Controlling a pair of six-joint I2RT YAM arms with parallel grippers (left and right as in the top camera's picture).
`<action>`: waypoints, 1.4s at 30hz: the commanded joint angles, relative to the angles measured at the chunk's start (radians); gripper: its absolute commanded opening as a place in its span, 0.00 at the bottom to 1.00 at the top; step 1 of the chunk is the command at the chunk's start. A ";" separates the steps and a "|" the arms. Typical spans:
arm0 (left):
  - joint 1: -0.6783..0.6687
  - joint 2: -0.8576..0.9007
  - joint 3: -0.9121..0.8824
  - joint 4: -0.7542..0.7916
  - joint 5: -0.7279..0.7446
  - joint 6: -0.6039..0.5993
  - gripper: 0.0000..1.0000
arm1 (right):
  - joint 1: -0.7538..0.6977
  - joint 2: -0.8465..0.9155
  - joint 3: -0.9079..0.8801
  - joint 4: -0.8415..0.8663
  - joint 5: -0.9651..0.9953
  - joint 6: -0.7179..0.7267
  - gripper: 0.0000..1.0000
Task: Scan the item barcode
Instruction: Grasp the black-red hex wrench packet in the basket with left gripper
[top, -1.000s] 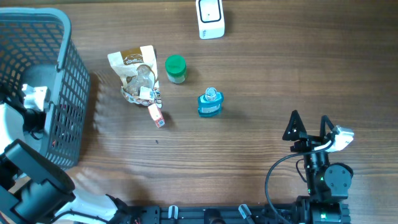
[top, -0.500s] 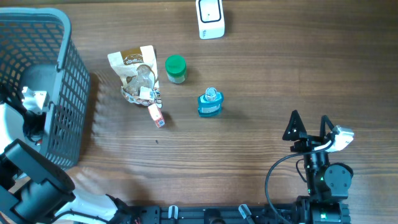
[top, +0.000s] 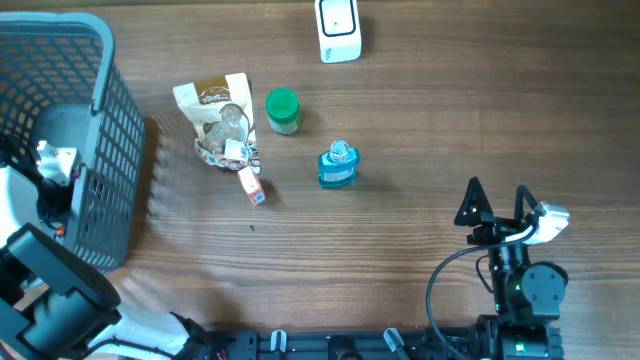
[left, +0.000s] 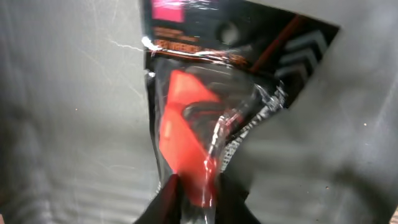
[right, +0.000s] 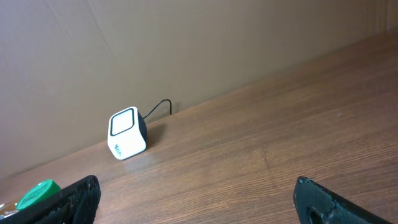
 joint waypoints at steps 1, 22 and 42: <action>0.003 0.012 -0.008 -0.002 0.006 -0.002 0.04 | -0.002 -0.003 -0.001 0.002 -0.006 -0.018 1.00; 0.003 0.012 -0.008 0.055 -0.066 -0.074 0.76 | -0.002 -0.003 -0.001 0.003 -0.006 -0.017 1.00; 0.003 0.091 -0.008 0.122 0.059 -0.108 0.40 | -0.002 -0.003 -0.001 0.003 -0.006 -0.017 1.00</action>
